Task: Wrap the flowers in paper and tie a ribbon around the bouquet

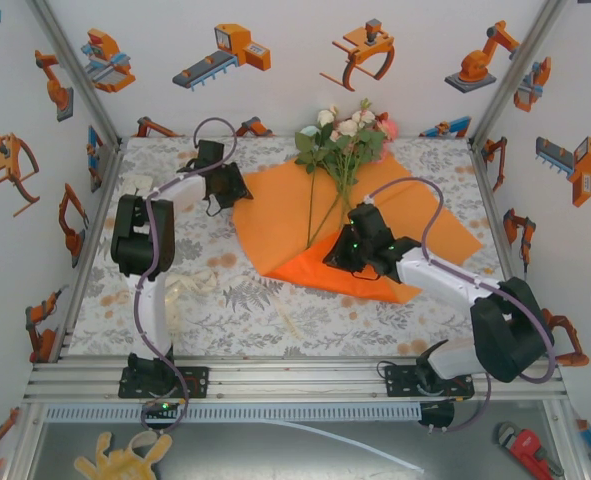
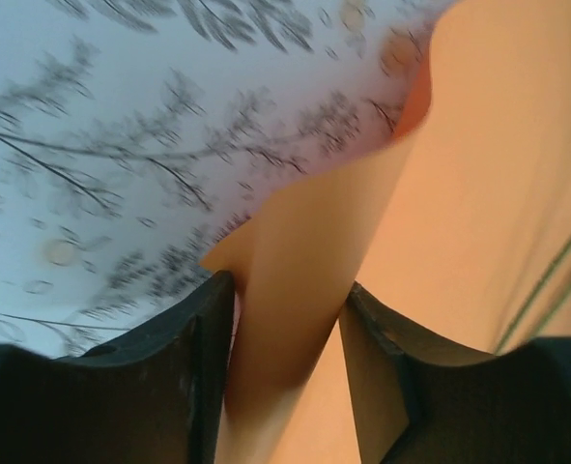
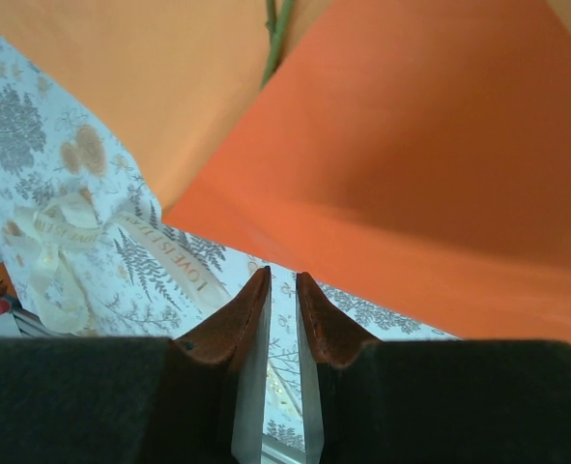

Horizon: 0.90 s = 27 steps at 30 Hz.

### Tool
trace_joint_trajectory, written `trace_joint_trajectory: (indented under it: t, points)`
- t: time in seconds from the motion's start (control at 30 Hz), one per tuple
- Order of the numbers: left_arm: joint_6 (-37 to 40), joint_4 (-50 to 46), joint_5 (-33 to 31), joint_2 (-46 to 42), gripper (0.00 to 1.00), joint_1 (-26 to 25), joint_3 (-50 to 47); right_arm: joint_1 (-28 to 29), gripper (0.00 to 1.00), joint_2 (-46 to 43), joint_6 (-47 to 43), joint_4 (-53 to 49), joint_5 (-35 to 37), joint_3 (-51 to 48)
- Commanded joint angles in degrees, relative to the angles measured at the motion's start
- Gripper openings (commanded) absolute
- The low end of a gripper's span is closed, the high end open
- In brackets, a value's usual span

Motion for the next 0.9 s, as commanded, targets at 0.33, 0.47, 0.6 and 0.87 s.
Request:
trace_joint_trajectory:
  t: [0.33,0.47,0.6,0.87]
  points:
    - [-11.4,-0.8,0.3,-18.2,0.09,-4.8,-8.9,-0.4,0.21,8.8,-8.2,-4.3,6.3,4.2]
    - [-14.0,-3.9,-2.3,-23.9,0.07,-7.2,-10.1,-0.3,0.21,11.2,-11.2,-2.4,4.1,5.4]
    - [-15.0,-7.6,-5.7,-26.8,0.07,-9.0,-8.6,0.6,0.21,12.9,-12.7,0.7,-1.5,5.6]
    - [-10.7,-8.7,-8.0,-22.3,0.09,-14.2,-3.1,1.8,0.25,8.9,-12.9,1.1,-3.8,4.0]
